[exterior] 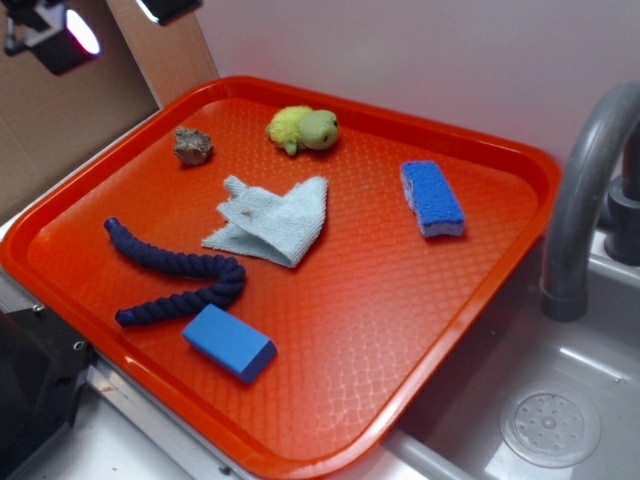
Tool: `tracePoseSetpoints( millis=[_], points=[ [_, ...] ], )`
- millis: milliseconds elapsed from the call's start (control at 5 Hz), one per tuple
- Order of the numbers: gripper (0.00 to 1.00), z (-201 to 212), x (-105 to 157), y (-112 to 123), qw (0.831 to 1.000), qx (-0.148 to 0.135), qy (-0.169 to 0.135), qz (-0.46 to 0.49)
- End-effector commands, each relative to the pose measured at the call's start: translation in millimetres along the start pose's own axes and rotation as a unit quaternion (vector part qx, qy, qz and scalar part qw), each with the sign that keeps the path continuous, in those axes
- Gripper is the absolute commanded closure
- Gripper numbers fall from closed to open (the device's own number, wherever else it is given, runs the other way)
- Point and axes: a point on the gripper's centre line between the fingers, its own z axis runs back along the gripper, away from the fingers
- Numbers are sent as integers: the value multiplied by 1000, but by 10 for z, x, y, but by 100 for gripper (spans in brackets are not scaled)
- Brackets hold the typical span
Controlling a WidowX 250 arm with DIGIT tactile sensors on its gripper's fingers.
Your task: Grab the rock.
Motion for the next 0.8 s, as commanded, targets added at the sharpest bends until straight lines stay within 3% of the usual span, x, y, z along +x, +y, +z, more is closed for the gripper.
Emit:
tracePoseSetpoints(
  millis=[0,200,400,600],
  points=[
    [0,-574,391,-54,977,97,17,191],
    [0,-918,544,-20,962,131,33,239],
    [0,-1164,684,54,954,146,31,260],
    [0,-1239,785,275,947,150,37,283]
  ],
)
